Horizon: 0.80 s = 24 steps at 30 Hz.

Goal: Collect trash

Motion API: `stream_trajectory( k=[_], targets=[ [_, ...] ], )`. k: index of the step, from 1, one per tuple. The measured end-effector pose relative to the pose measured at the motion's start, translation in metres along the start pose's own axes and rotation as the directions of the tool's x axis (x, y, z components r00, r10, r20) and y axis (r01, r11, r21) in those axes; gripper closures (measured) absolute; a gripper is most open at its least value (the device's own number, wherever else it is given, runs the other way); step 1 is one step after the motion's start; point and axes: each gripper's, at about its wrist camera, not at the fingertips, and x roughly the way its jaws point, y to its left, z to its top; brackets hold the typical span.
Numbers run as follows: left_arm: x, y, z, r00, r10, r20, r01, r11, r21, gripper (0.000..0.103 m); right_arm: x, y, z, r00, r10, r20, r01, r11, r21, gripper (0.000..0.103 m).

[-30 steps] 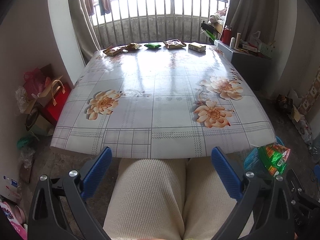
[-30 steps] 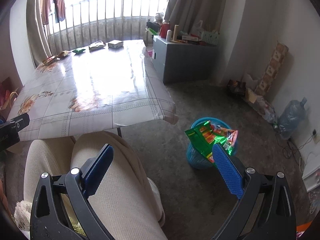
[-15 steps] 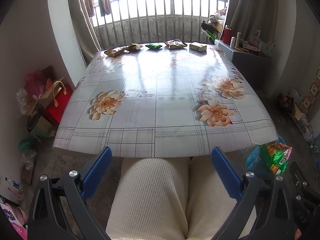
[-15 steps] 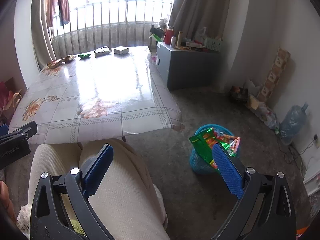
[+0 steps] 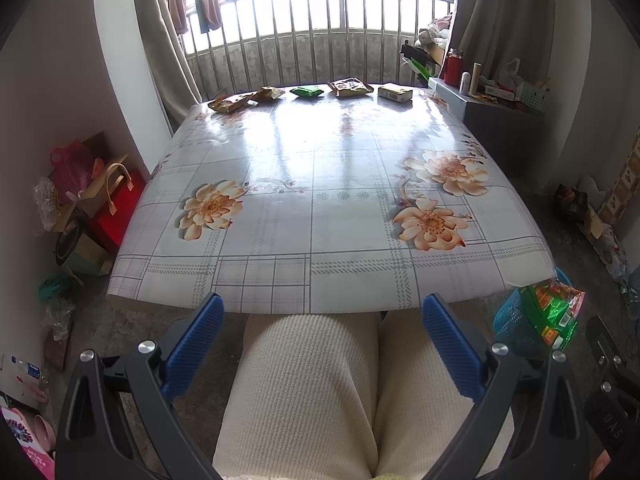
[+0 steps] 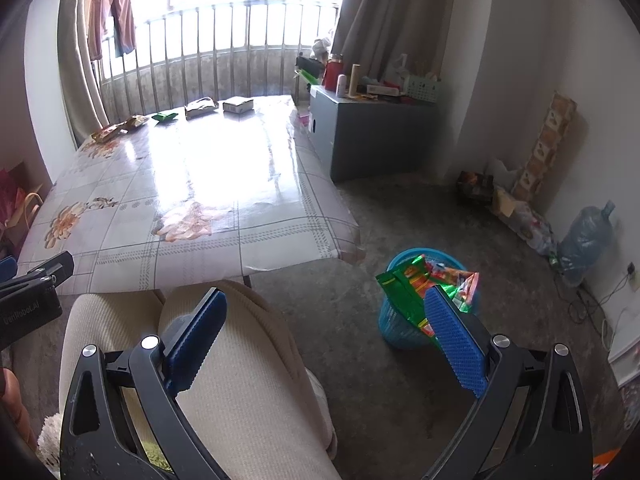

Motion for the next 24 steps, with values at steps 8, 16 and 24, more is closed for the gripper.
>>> stream_trajectory(
  k=[8,16,24],
  targets=[
    [-0.0002,-0.0007,-0.0008,1.0,0.001,0.0,-0.001,1.0,0.003,0.006,-0.0008,-0.0008,0.0002,1.0,0.003,0.002,-0.003,1.0,0.005,0.008],
    [0.001,-0.0032,-0.002,1.0,0.003,-0.005,-0.003,1.0,0.009,0.006,-0.0017,-0.0001,0.0006,1.0,0.005,0.003,-0.005,1.0,0.01,0.008],
    [0.0024,-0.0057,-0.0017,1.0,0.008,-0.01,-0.008,1.0,0.019,0.006,-0.0021,0.0017,0.0015,1.0,0.006,0.003,-0.006,1.0,0.006,0.008]
  ],
)
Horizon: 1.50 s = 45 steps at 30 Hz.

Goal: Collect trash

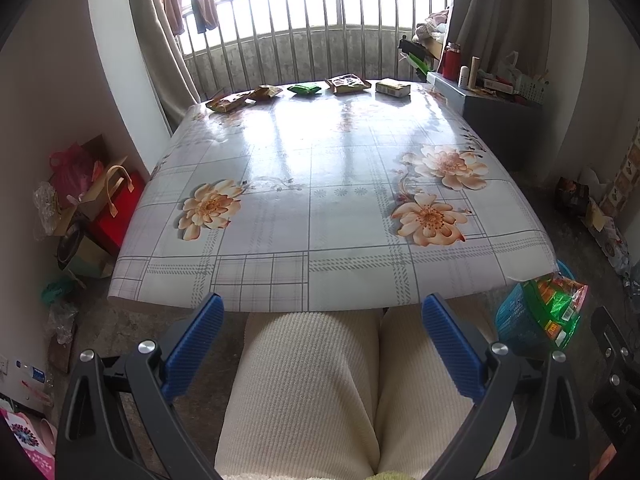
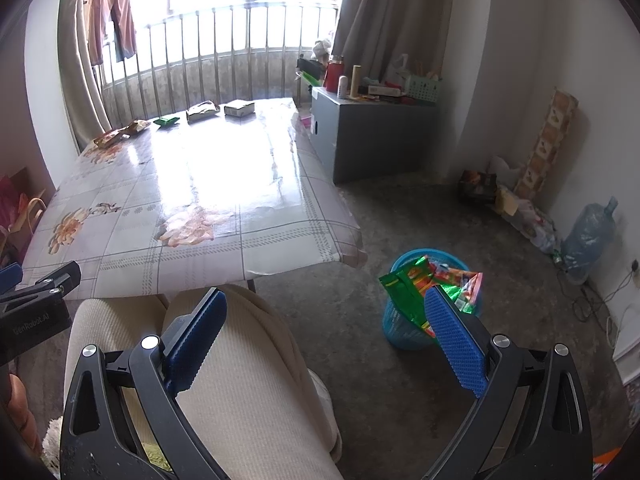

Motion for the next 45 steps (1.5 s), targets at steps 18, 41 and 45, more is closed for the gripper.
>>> stream_trajectory(
  k=[18,41,45],
  targets=[
    [0.007,0.002,0.0,1.0,0.005,-0.03,-0.005,1.0,-0.001,0.006,0.002,0.006,0.003,1.0,0.007,-0.009,-0.007,1.0,-0.002,0.008],
    [0.011,0.003,-0.002,0.998,0.019,-0.052,-0.019,1.0,0.001,0.006,0.003,0.009,0.003,1.0,0.013,-0.016,-0.013,1.0,0.004,0.008],
    [0.011,0.003,-0.002,0.999,0.02,-0.051,-0.02,1.0,0.001,0.006,0.004,0.008,0.003,1.0,0.014,-0.017,-0.014,1.0,0.004,0.008]
  ],
)
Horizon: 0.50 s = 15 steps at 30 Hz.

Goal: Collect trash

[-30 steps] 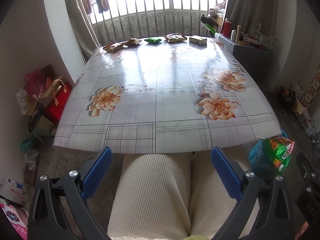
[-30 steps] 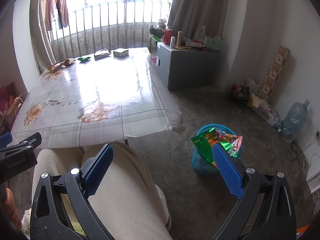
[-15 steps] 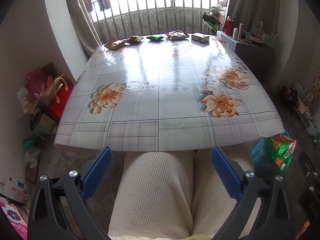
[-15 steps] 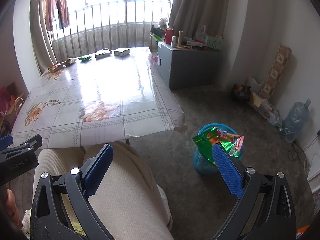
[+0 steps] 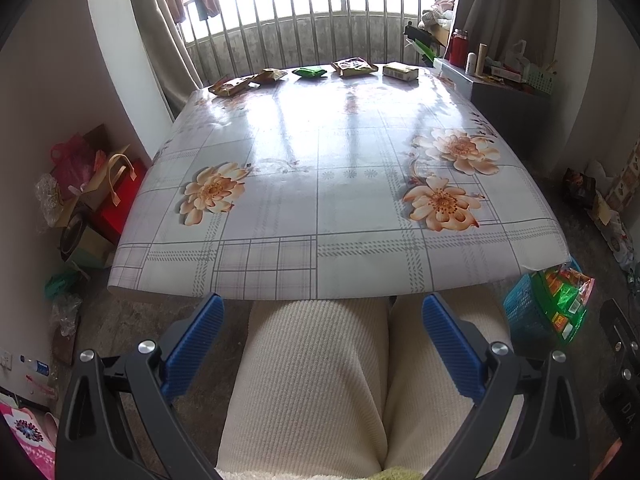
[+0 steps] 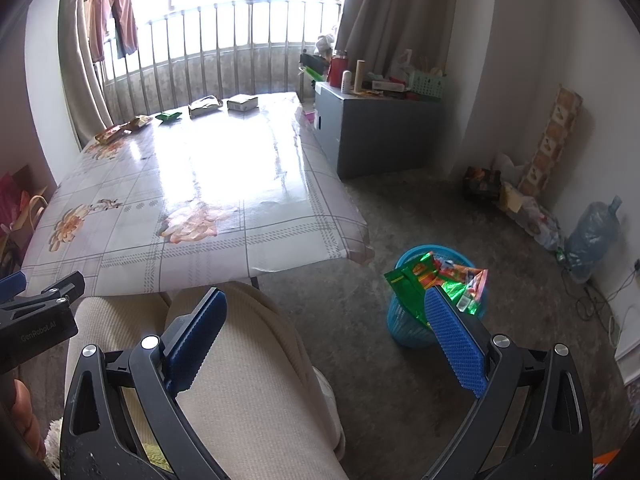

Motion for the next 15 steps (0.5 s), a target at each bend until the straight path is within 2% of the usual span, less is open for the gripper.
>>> stream_trajectory(
  k=[15],
  targets=[
    [0.0,-0.0003,-0.0006,1.0,-0.001,-0.003,0.001,1.0,0.001,0.006,-0.0002,-0.0009,0.0003,1.0,0.001,0.001,-0.001,1.0,0.0,0.008]
  ],
)
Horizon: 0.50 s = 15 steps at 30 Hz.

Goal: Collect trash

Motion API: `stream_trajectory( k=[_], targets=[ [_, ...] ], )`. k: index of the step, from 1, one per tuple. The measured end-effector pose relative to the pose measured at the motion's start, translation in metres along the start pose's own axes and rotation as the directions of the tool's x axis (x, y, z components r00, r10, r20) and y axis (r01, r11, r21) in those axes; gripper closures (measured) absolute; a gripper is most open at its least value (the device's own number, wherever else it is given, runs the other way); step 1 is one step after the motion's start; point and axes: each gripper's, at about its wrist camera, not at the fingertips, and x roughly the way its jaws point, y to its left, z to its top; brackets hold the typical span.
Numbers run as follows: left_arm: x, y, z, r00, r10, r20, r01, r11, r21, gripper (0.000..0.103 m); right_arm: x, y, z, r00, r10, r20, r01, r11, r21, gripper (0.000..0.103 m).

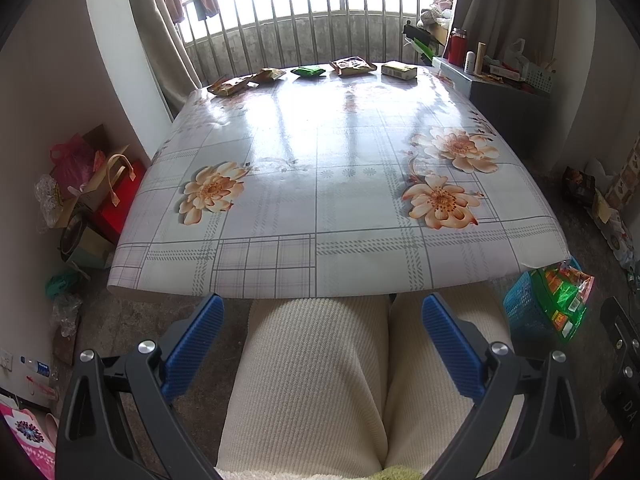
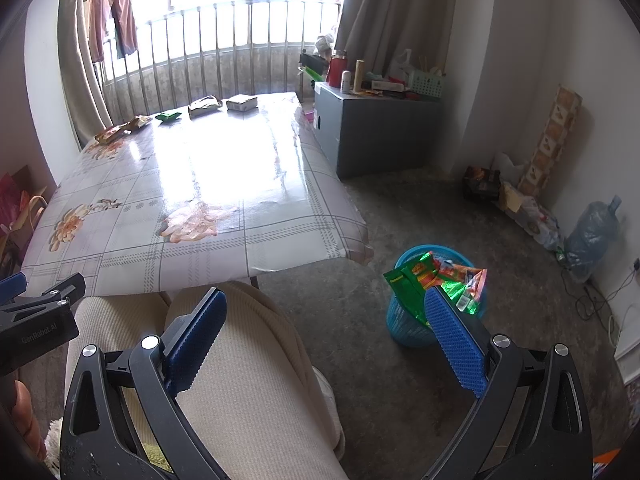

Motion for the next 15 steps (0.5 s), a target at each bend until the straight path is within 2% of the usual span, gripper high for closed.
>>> stream_trajectory(
  k=[15],
  targets=[
    [0.0016,0.0015,-0.0007,1.0,-0.001,-0.004,0.001,1.0,0.001,0.006,-0.0011,0.0005,-0.0008,1.0,0.004,0.001,-0.004,1.0,-0.001,0.008]
  ],
)
